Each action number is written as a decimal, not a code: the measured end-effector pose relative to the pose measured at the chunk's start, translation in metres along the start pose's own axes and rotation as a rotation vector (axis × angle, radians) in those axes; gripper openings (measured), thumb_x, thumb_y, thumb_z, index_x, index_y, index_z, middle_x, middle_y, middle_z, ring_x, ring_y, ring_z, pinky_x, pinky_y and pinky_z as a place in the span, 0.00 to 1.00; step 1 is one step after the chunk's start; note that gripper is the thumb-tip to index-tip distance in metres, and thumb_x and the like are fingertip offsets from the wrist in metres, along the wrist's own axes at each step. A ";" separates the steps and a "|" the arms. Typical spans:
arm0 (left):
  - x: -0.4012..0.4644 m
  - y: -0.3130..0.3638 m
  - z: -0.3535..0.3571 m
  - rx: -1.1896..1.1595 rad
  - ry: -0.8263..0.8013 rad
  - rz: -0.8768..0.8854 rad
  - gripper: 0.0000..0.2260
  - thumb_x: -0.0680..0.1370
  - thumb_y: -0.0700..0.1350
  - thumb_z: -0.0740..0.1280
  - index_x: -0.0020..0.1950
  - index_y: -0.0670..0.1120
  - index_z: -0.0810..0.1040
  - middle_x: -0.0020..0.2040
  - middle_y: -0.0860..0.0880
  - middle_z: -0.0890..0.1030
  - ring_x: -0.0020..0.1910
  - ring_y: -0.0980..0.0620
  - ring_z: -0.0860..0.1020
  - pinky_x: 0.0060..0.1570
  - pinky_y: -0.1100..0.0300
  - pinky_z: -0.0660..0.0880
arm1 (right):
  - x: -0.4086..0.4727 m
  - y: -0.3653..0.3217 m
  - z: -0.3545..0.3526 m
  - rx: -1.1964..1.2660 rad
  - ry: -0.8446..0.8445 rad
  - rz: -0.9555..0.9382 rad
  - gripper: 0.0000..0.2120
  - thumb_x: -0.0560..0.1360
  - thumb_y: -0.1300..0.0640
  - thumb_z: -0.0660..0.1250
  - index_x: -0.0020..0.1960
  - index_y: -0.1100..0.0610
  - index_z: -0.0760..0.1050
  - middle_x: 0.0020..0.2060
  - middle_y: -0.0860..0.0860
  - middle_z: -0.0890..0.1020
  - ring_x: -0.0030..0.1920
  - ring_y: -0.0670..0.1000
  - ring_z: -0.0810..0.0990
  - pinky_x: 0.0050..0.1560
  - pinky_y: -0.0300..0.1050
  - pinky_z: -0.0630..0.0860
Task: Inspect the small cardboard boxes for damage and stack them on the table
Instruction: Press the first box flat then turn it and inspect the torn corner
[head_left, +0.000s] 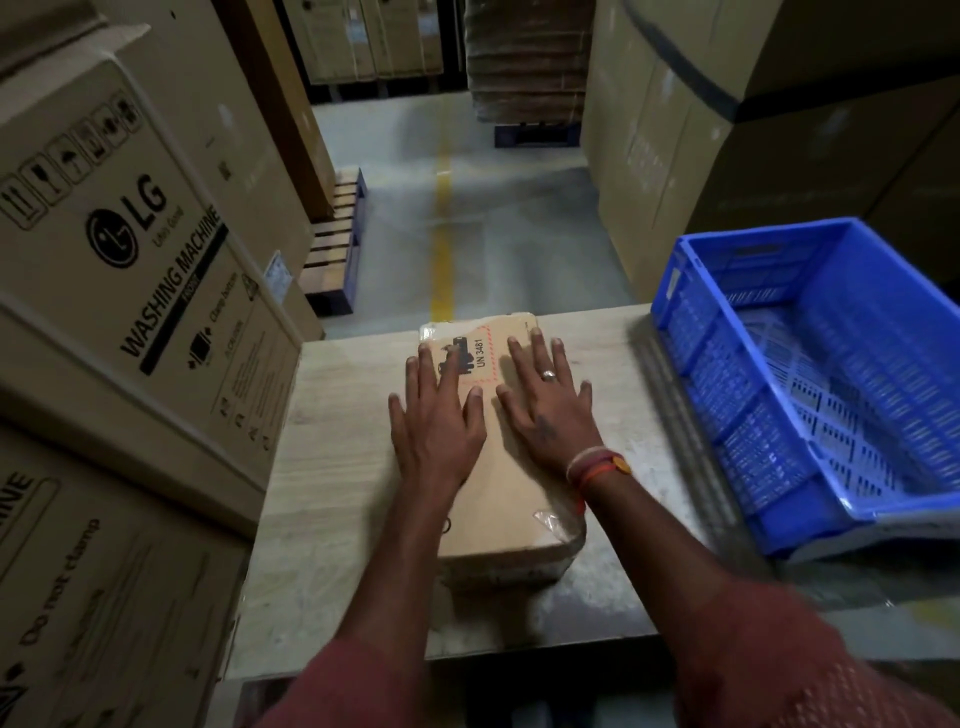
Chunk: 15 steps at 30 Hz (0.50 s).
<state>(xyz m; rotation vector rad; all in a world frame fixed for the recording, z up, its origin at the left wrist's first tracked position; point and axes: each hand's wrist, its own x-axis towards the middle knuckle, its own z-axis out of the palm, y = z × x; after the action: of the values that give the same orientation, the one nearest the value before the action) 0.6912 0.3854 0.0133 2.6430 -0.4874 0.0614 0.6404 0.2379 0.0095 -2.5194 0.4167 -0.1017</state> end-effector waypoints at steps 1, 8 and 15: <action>-0.009 -0.001 -0.002 -0.014 -0.008 -0.063 0.27 0.83 0.57 0.56 0.82 0.60 0.54 0.84 0.48 0.51 0.81 0.45 0.54 0.72 0.37 0.64 | -0.010 0.004 0.001 0.132 0.015 0.029 0.32 0.85 0.42 0.55 0.84 0.42 0.43 0.83 0.44 0.39 0.82 0.51 0.38 0.77 0.68 0.47; -0.029 -0.016 -0.009 -0.200 -0.100 -0.209 0.27 0.82 0.64 0.55 0.80 0.68 0.50 0.67 0.45 0.80 0.61 0.41 0.78 0.60 0.48 0.75 | -0.048 -0.002 -0.008 0.956 -0.120 0.252 0.44 0.78 0.32 0.64 0.83 0.39 0.41 0.77 0.32 0.56 0.77 0.43 0.60 0.76 0.51 0.57; -0.036 -0.053 -0.018 -0.786 -0.162 -0.307 0.26 0.82 0.62 0.61 0.78 0.70 0.56 0.76 0.56 0.67 0.64 0.52 0.76 0.62 0.51 0.76 | -0.065 -0.025 -0.014 0.445 0.071 0.010 0.36 0.77 0.28 0.56 0.81 0.39 0.57 0.77 0.42 0.67 0.72 0.46 0.65 0.74 0.54 0.65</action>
<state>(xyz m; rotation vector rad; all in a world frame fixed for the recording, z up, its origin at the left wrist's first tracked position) 0.6768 0.4489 0.0028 1.9179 -0.1041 -0.3674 0.5832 0.2705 0.0364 -2.0799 0.3866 -0.2518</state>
